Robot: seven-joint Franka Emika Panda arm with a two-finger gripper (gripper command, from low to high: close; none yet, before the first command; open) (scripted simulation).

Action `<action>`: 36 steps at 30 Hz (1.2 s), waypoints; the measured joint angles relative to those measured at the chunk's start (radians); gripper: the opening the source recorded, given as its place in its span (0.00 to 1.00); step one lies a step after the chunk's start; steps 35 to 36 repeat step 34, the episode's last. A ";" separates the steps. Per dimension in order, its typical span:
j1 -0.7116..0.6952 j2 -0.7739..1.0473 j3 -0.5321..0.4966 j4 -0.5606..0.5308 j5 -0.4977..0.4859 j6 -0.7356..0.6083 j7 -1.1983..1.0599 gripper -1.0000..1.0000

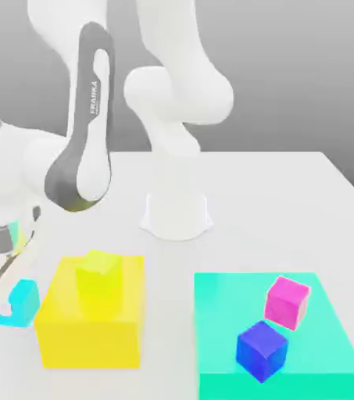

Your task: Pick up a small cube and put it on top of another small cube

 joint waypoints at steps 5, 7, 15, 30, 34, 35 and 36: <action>-0.007 0.015 0.015 0.052 -0.113 -0.041 -0.220 0.00; 0.007 0.012 0.037 0.080 -0.156 -0.071 -0.303 0.00; 0.146 -0.050 0.197 0.183 -0.204 -0.235 -0.451 0.00; 0.469 -0.066 0.383 0.197 -0.051 -0.268 -0.183 1.00; 0.471 -0.057 0.381 0.194 -0.057 -0.257 -0.177 1.00; 0.471 -0.057 0.381 0.194 -0.057 -0.257 -0.177 1.00; 0.471 -0.057 0.381 0.194 -0.057 -0.257 -0.177 1.00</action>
